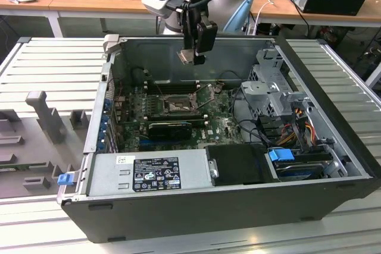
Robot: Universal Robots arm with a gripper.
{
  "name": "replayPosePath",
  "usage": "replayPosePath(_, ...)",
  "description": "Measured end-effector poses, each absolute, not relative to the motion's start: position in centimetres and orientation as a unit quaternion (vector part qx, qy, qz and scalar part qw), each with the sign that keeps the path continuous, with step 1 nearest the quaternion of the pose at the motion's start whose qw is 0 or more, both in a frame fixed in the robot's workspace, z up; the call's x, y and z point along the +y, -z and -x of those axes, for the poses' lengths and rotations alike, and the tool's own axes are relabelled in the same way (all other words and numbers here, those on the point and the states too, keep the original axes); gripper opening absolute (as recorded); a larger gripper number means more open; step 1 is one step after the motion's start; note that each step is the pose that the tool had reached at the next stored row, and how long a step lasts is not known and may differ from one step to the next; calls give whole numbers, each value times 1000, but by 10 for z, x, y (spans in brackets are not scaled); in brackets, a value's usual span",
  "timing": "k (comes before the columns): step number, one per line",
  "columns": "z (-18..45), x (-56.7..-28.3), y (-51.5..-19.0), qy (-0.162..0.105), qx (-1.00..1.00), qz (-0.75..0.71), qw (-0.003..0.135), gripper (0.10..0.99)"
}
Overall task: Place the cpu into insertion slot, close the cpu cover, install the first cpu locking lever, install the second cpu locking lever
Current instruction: 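Place the cpu into insertion slot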
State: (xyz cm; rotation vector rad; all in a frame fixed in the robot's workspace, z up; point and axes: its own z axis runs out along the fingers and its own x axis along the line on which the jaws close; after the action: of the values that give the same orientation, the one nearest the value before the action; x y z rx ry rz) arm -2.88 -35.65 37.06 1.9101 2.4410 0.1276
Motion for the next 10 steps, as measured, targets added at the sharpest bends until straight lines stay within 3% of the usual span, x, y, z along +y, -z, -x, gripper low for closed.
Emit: replayPosePath(10, 29, -357, -363, -41, 787, -616, 20, 541)
